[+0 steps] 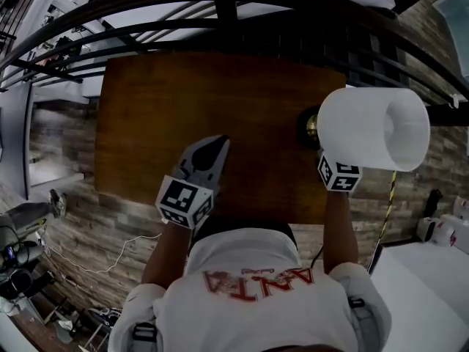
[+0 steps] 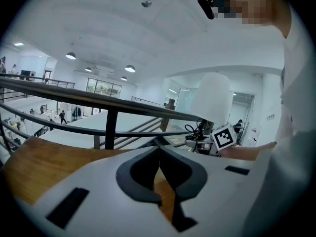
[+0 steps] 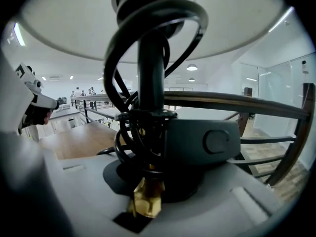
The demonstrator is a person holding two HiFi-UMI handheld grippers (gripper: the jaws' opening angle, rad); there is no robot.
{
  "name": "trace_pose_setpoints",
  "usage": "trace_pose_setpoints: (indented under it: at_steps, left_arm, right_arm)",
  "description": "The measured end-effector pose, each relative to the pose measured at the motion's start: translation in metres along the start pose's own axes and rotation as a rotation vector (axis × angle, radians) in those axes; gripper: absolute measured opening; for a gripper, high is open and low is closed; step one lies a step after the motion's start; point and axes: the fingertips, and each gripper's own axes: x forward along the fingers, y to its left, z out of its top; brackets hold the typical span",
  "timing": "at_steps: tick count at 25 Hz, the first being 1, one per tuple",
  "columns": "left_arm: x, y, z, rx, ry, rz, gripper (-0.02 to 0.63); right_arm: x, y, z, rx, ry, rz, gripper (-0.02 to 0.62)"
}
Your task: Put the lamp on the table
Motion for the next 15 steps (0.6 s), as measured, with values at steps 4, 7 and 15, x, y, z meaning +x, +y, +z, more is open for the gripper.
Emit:
trace_pose_setpoints:
  at_steps: [4,7,15]
  left_arm:
    - [0.015,0.007,-0.009,-0.022,0.028,0.028,0.009]
    - [0.017,0.016,-0.017,-0.057,0.042,0.041,0.009]
    - [0.034,0.027,-0.025,-0.062,0.066,0.076,0.009]
  right_arm:
    - [0.038,-0.028,-0.011,0.007,-0.001,-0.010,0.071]
    - [0.062,-0.036,-0.019,0.000,-0.001,-0.012,0.071]
    - [0.100,-0.053,-0.038,0.026,0.021,-0.009,0.071]
